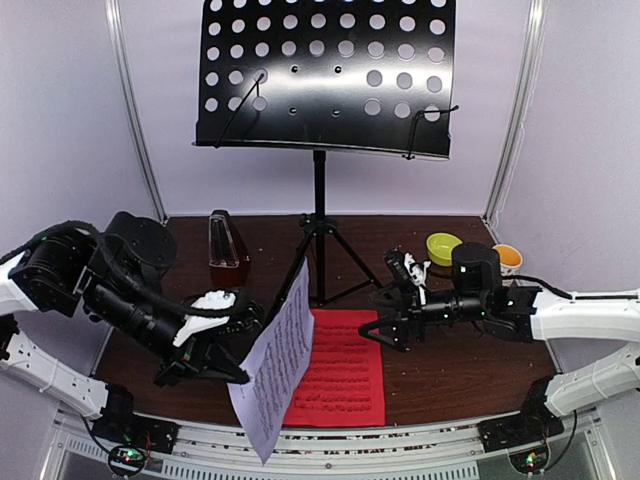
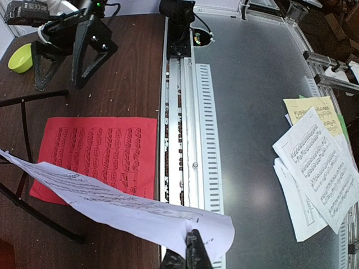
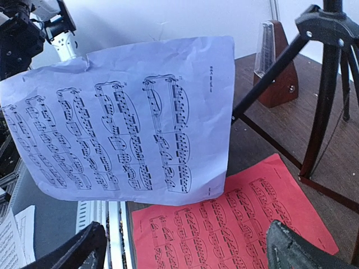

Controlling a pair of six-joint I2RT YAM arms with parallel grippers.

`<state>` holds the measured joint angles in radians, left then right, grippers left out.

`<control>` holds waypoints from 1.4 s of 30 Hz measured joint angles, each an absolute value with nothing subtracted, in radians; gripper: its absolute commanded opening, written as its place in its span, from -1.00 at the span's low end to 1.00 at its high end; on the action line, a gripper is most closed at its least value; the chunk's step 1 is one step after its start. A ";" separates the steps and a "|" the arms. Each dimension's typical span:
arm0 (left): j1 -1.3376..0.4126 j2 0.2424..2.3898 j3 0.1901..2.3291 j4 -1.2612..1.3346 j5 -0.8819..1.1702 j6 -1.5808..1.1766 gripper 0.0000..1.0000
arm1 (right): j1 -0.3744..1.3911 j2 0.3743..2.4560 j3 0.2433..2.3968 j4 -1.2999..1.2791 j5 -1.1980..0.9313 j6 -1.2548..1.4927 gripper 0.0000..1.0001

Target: Set up the instrument practice props

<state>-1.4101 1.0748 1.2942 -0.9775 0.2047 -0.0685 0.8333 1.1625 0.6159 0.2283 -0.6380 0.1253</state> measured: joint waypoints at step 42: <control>-1.514 0.899 1.235 -1.121 -0.094 -0.099 -0.22 | 0.875 1.332 0.872 0.141 -0.851 0.157 -1.00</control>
<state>-1.5139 0.8986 1.2350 -1.1206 -0.0940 -0.0986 0.8745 1.3323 0.8722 0.1406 -0.8509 0.1566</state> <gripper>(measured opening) 0.097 0.012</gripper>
